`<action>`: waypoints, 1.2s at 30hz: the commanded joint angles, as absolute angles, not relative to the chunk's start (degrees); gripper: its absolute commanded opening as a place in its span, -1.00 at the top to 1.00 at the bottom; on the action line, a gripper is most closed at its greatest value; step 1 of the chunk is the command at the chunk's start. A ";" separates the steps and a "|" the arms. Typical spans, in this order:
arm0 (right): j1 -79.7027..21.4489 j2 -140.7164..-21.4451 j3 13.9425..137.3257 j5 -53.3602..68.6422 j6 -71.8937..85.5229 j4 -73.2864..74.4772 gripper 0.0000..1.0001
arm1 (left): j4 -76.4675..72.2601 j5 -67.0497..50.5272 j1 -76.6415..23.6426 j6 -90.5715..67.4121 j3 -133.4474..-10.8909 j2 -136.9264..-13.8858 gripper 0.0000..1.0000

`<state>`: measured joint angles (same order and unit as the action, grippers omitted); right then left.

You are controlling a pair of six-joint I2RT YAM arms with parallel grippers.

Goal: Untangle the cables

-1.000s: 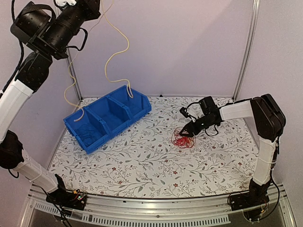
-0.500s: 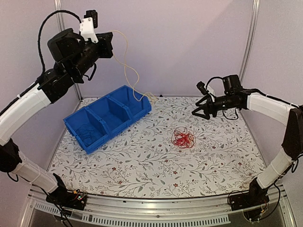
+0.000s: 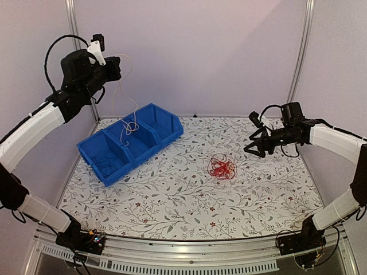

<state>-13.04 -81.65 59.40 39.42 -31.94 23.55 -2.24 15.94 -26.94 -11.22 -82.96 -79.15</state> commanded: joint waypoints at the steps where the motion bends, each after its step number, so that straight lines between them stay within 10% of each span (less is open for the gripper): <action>1: -12.82 -80.21 57.18 38.43 -32.03 21.36 -0.60 | -1.87 10.20 -21.94 -14.32 -79.58 -81.57 1.00; 36: -12.74 -82.48 54.13 36.83 -33.93 19.89 -0.58 | 11.32 1.64 -12.55 -21.01 -71.25 -102.71 1.00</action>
<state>-12.95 -81.80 54.57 37.52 -33.45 20.47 7.44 4.10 -12.99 -18.44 -70.32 -102.02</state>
